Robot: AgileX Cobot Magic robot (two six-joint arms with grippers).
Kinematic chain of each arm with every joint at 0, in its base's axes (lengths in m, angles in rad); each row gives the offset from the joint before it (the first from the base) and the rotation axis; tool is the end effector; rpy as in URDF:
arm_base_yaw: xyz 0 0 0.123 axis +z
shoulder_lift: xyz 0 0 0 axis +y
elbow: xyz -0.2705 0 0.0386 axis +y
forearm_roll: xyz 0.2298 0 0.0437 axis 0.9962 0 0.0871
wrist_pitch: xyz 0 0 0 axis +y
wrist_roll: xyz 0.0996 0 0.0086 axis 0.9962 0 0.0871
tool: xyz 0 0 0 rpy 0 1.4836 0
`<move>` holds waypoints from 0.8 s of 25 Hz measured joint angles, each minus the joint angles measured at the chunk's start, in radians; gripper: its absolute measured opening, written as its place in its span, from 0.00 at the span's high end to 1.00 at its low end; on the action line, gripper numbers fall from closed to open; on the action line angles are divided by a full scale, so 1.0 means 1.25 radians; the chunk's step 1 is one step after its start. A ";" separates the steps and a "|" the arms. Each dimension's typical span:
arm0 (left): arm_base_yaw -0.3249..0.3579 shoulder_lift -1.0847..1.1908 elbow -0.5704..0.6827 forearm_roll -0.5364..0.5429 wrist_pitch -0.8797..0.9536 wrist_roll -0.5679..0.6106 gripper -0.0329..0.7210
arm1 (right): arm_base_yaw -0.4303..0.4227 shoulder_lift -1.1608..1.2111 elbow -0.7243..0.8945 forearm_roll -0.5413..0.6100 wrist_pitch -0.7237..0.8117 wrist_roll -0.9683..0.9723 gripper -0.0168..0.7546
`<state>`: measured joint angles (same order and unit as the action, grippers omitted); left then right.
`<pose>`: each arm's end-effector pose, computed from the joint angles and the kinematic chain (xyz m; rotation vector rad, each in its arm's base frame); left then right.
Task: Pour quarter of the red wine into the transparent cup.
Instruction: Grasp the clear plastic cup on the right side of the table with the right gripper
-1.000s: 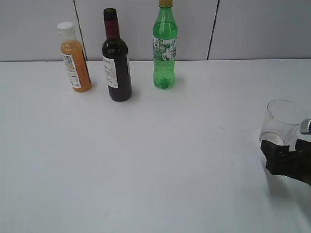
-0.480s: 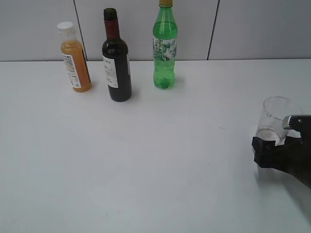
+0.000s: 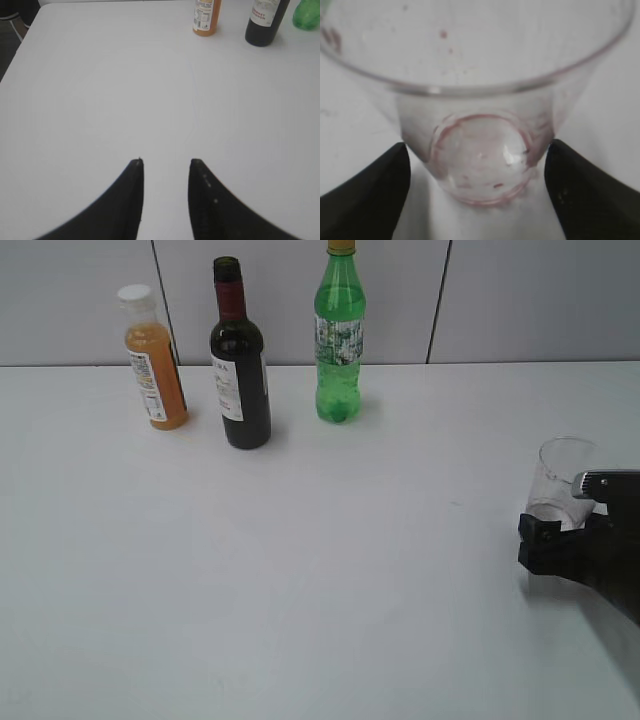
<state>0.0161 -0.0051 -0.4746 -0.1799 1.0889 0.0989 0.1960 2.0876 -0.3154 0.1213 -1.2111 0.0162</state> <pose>-0.0009 -0.0159 0.2563 0.0954 2.0801 -0.1472 0.2497 0.0380 0.0596 -0.0692 2.0429 0.0432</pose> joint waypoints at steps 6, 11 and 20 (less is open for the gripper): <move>0.000 0.000 0.000 0.000 0.000 0.000 0.64 | 0.000 0.045 -0.040 0.000 -0.022 -0.013 0.11; 0.000 0.000 0.000 0.000 0.000 0.000 0.64 | 0.000 0.067 -0.053 0.002 -0.046 -0.013 0.11; 0.000 0.000 0.000 0.000 0.000 0.000 0.64 | 0.000 0.094 -0.081 0.007 -0.062 -0.013 0.15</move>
<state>0.0161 -0.0051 -0.4746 -0.1799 1.0889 0.0989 0.1960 2.2050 -0.4166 0.1299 -1.2888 0.0000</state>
